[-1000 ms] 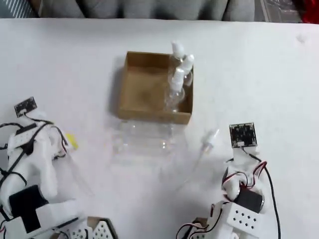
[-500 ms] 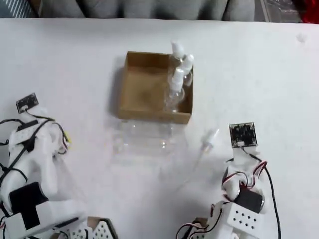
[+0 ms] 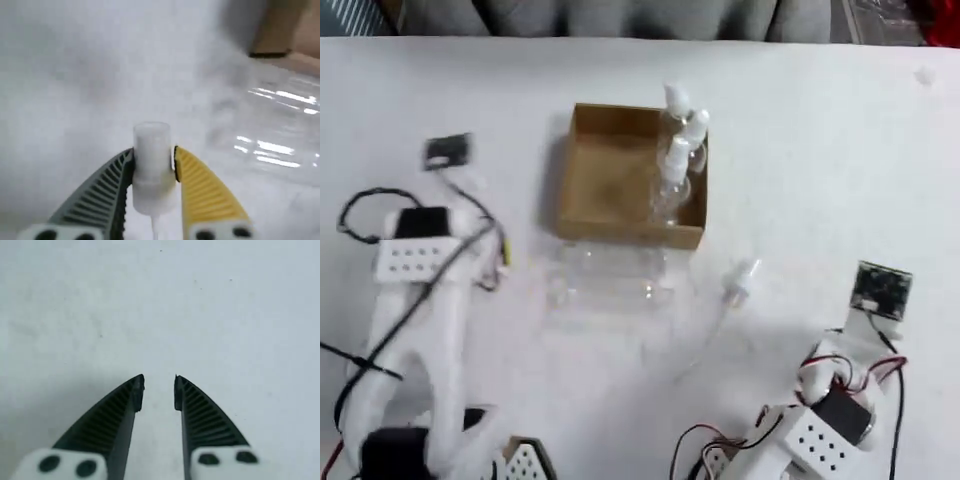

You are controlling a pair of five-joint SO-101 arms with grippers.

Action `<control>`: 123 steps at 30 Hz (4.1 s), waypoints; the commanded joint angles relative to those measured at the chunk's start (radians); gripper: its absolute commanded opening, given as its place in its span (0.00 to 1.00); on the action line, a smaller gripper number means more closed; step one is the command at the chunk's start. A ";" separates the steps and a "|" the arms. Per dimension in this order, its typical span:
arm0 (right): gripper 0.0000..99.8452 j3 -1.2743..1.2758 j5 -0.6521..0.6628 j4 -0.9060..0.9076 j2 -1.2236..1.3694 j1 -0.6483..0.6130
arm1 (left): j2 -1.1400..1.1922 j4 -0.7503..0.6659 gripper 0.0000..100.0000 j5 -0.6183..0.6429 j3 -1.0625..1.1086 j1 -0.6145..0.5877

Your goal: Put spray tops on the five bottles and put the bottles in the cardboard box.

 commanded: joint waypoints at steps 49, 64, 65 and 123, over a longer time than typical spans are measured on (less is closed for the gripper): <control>0.06 -1.339 -0.002 0.369 1.337 0.200 | 0.452 -0.841 0.22 0.239 -0.135 0.878; 0.06 -1.235 -0.002 0.315 1.337 0.189 | -0.018 -0.261 0.31 0.239 -0.135 0.641; 0.06 -1.227 -0.002 0.315 1.337 0.189 | -0.053 -0.215 0.31 0.242 -0.135 0.601; 0.02 -0.835 -0.095 0.012 1.481 -0.189 | 0.390 -0.427 0.31 -1.140 -0.097 0.662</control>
